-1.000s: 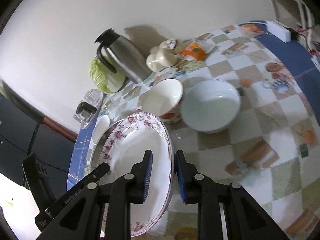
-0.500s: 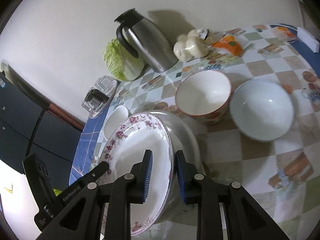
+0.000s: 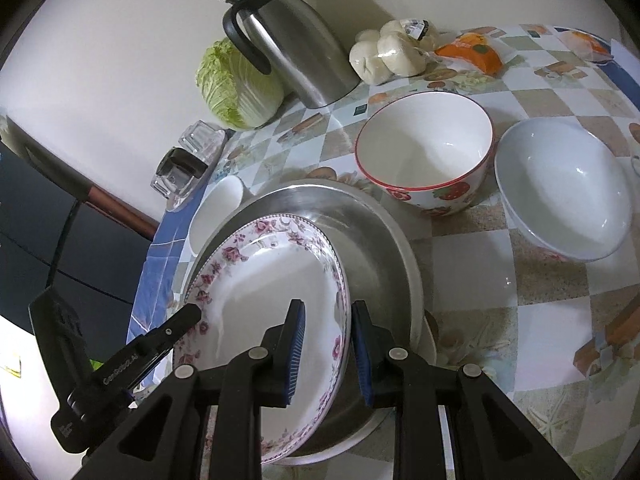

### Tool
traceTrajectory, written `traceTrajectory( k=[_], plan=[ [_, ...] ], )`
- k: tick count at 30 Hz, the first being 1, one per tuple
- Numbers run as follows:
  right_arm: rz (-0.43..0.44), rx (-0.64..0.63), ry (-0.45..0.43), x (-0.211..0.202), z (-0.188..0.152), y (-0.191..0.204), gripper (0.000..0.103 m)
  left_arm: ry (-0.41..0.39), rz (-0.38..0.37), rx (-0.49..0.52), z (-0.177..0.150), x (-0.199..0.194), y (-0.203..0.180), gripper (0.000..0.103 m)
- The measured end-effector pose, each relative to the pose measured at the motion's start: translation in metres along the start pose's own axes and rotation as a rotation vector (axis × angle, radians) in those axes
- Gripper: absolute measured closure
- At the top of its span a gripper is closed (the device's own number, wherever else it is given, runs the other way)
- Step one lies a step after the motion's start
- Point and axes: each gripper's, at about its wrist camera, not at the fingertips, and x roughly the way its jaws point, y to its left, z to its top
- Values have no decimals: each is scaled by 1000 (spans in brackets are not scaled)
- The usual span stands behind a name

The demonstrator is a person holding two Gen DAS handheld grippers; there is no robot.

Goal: Organize plates and bowls
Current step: 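Lower the floral plate into the steel basin with both tools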

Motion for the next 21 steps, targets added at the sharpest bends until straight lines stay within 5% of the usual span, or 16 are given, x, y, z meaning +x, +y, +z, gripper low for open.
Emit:
traceTrajectory(
  k=[21],
  plan=[
    [7,-11,20,28,3,-2,78,-45,57,16,10,11,2,85]
  ],
)
